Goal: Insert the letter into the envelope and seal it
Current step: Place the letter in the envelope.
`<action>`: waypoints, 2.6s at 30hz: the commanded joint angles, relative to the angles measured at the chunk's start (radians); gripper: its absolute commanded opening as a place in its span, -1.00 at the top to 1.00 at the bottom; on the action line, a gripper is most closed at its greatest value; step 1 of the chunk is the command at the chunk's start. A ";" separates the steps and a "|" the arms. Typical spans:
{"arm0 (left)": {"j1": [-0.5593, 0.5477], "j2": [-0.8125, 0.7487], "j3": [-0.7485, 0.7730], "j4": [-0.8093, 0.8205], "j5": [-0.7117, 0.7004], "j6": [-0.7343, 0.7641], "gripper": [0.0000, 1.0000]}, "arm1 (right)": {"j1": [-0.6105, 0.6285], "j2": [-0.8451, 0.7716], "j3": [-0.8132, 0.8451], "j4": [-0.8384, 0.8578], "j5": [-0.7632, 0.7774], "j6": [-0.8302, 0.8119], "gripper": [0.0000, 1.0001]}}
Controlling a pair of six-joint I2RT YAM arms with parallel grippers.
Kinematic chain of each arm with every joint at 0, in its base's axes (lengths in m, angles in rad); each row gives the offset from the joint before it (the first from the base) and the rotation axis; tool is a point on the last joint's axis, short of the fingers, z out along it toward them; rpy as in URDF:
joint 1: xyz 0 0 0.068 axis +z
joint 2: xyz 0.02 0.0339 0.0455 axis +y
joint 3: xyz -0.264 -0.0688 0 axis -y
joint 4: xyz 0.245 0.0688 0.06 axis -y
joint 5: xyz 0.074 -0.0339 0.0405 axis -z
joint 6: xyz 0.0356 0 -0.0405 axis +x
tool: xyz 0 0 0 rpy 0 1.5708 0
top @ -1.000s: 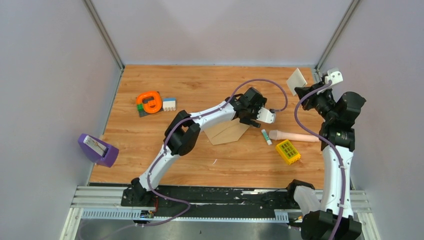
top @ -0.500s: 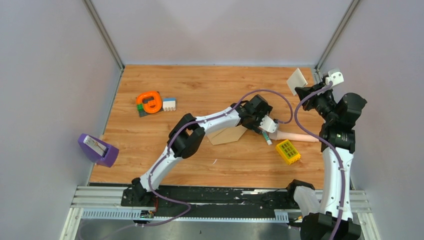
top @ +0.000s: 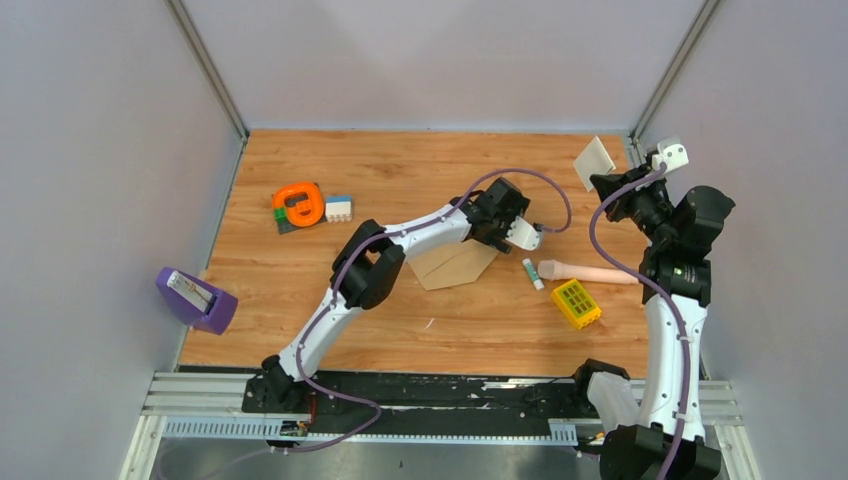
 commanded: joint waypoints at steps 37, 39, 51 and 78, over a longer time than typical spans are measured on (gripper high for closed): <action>0.333 -0.401 -0.291 0.016 0.059 -0.397 -1.00 | -0.007 0.097 -0.001 0.047 -0.185 0.106 1.00; 0.347 -0.455 -0.314 0.023 0.078 -0.439 -1.00 | -0.006 0.114 0.011 0.040 -0.198 0.127 1.00; 0.401 -0.821 -0.630 0.066 0.270 -0.715 -1.00 | 0.032 0.334 0.107 -0.043 -0.360 0.223 1.00; 0.617 -0.897 -1.103 0.517 0.906 -1.363 -1.00 | 0.439 0.926 0.393 -0.509 -0.298 0.065 1.00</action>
